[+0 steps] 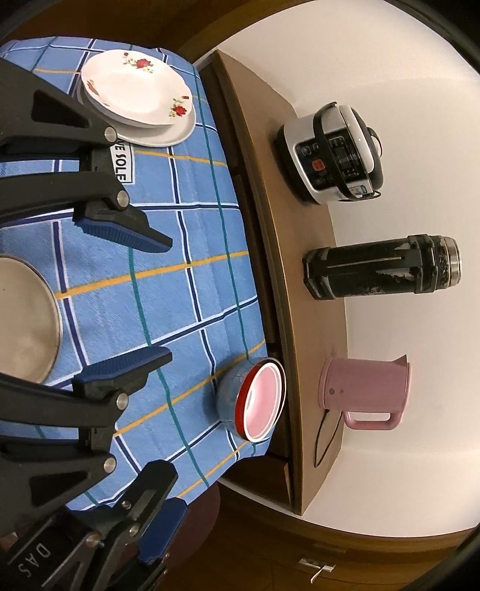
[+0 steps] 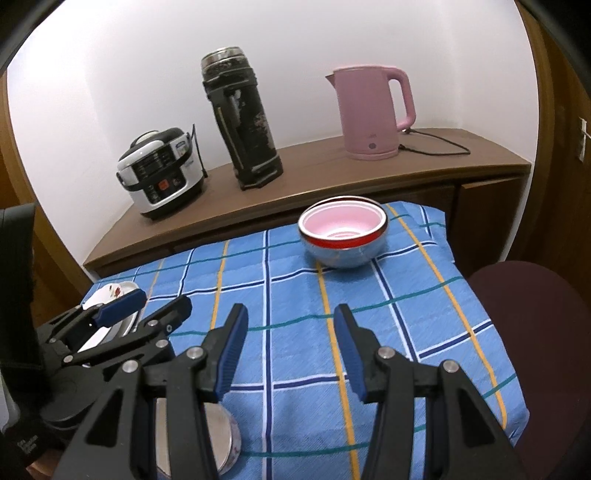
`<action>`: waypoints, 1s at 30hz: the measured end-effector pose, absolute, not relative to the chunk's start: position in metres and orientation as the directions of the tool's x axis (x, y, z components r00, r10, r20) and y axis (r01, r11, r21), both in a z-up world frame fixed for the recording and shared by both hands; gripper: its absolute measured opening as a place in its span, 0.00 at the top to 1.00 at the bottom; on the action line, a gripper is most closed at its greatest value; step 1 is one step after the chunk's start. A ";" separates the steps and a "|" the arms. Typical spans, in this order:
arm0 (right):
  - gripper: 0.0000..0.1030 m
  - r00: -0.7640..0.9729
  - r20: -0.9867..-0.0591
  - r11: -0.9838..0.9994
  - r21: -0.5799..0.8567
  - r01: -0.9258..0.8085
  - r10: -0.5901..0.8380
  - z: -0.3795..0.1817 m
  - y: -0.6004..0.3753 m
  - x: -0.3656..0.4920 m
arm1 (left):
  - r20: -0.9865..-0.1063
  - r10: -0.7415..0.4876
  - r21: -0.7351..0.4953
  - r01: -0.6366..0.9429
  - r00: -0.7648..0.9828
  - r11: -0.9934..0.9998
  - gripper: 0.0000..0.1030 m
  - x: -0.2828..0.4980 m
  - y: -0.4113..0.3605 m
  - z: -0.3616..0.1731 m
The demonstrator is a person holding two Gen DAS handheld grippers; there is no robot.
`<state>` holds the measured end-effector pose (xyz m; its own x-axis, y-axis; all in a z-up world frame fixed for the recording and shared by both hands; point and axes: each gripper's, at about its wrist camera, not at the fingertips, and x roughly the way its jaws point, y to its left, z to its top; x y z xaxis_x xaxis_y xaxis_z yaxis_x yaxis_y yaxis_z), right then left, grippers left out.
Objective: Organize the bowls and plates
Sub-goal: 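Move both grippers to the white enamel bowl on the tablecloth, then close both grippers on the rim of the white enamel bowl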
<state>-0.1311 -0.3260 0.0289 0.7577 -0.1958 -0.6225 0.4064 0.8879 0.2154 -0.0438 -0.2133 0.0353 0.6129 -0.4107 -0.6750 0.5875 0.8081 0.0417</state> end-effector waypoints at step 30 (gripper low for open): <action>0.52 0.709 -0.699 0.924 0.204 0.323 -0.093 -0.020 -0.266 -0.150 | -0.757 -0.425 -0.068 0.588 0.496 0.806 0.46 -0.056 -0.120 -0.017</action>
